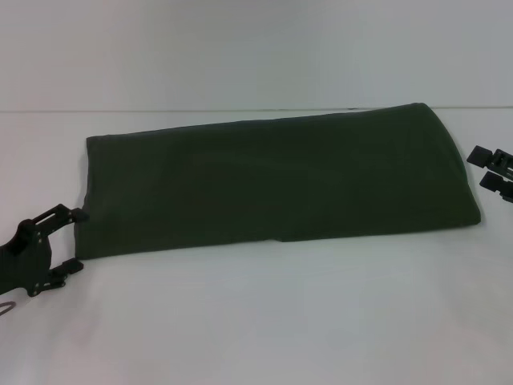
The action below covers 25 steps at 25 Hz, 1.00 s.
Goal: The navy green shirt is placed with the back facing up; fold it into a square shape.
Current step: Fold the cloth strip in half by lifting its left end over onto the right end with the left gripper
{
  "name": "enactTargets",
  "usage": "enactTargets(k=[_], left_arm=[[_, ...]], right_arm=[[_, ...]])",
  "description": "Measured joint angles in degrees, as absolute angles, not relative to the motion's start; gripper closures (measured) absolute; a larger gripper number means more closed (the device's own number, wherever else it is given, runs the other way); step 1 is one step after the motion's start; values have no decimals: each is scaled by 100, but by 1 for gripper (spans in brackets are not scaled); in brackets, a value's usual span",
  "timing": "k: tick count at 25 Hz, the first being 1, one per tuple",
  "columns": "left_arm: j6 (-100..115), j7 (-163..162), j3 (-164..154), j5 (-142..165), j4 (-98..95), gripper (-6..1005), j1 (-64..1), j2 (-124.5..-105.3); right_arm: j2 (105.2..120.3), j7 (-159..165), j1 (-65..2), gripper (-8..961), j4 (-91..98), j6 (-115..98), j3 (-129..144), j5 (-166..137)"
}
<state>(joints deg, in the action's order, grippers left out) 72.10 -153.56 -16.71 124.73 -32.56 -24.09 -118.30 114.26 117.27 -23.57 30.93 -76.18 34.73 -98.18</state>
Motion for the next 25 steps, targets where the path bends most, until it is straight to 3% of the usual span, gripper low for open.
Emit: enactTargets(k=[17,25], left_arm=[[7026,-14734,-1803,12192,-2934,66,-2893,-11821],[7577,-14498,-1621,12045,-2987,66,-2649,-11790]], right_arm=[[11425,11715,-2349,26,3093,-7604,3412,-9782],[11443,11715,-2349,26,3094,-7580,3393,-9774]])
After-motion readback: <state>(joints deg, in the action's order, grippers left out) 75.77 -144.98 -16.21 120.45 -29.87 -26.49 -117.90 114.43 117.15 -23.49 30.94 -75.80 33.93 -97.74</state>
